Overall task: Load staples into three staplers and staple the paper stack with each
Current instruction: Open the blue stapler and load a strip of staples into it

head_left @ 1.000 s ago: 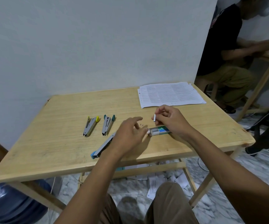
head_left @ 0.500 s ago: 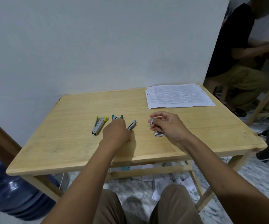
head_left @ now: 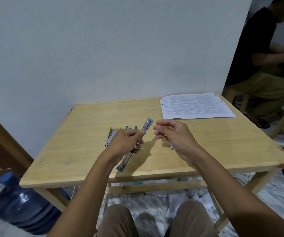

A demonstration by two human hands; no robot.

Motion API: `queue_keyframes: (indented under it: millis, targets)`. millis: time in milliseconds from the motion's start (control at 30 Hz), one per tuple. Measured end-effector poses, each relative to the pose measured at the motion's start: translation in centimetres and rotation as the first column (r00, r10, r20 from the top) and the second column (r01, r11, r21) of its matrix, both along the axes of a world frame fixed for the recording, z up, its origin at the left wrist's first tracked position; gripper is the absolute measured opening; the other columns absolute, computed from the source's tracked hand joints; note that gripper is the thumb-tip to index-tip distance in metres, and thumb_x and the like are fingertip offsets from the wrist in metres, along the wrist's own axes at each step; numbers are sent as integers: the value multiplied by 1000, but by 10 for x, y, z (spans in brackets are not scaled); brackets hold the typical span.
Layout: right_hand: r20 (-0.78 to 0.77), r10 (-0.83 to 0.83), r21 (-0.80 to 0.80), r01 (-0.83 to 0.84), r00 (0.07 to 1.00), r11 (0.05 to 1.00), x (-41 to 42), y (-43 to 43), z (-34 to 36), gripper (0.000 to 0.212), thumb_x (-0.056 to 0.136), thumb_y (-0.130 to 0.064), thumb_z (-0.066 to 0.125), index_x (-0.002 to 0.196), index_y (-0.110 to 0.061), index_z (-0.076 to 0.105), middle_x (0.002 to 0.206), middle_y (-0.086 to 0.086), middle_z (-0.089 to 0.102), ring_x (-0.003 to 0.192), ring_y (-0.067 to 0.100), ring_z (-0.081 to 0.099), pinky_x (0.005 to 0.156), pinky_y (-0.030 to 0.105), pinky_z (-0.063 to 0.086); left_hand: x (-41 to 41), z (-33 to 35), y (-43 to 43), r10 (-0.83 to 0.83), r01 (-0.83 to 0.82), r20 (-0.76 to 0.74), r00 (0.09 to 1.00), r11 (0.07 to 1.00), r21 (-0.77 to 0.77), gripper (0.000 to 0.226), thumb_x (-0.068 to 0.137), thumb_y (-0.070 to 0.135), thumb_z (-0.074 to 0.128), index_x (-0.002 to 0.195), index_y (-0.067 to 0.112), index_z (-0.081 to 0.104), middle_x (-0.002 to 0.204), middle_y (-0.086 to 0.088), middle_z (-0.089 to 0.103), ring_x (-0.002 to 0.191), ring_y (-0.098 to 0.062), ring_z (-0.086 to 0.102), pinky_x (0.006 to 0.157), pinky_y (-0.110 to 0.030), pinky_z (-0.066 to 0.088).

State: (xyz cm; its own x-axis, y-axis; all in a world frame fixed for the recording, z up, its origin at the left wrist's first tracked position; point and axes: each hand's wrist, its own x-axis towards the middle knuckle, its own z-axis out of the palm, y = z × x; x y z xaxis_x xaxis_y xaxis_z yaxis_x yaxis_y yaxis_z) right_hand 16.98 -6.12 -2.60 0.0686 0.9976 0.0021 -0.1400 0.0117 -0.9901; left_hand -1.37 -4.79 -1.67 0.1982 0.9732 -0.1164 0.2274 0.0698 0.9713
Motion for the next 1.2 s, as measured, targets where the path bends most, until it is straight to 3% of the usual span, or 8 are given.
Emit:
queue_keyframes:
  millis: [100,233,433,667,867,1033,1133,1200]
  targets:
    - [67,22,89,-28,998,996,-8,-1,6,27,86,-14,75,112,-18,68,94,8,77,90,18,73,84,26,58,-3,-1,-4,-59,75,175,983,993,-90,24,98,21,56,86,5,69,70,-7,59,54,-16,50,50,-26,43]
    - [275,-17,217,-44,961,975,-12,-7,11,24,88,-14,73,108,-26,69,94,-6,77,93,6,72,84,22,56,-3,-2,-10,-108,170,351,930,973,-153,25,103,10,42,105,1,65,72,-8,55,58,-16,48,51,-25,41]
    - [563,-145,333,-63,814,941,-19,-11,14,22,84,-19,77,105,-23,77,86,-23,70,84,-11,63,79,4,43,-3,-8,-18,-105,197,453,885,967,-161,28,101,4,41,118,-4,63,73,-7,56,60,-16,49,50,-25,42]
    - [717,-128,306,-145,685,941,-22,-11,17,24,88,-22,72,112,-20,75,103,-7,75,93,3,64,87,18,48,-1,-11,-19,-109,170,435,894,980,-106,29,101,3,41,105,5,70,73,-6,57,59,-16,49,52,-27,40]
    - [791,-137,330,-228,597,916,-24,-8,16,18,91,-16,69,107,-15,76,100,-5,70,89,7,61,83,19,45,-1,-16,-19,-93,153,404,910,981,-121,25,102,5,42,108,2,66,75,-6,57,59,-16,49,52,-27,40]
    - [826,-143,321,-246,545,915,-26,-7,15,19,92,-18,67,109,-17,75,99,-13,57,91,3,54,77,5,36,-2,-18,-18,-78,141,384,920,980,-139,25,102,6,42,109,4,66,75,-6,58,58,-15,50,52,-27,41]
    - [839,-130,303,-256,528,918,-27,-7,15,21,94,-19,65,113,-19,74,102,-11,56,92,3,51,77,6,37,-1,-17,-18,-70,126,356,932,982,-138,24,102,6,43,107,3,66,76,-7,57,57,-15,51,52,-27,41]
    - [861,-130,293,-269,492,918,-28,-7,17,22,94,-18,64,115,-16,73,107,-5,61,95,8,54,83,16,43,-1,-15,-20,-74,112,292,954,987,-119,24,102,7,43,105,2,66,78,-7,56,56,-14,51,52,-26,41]
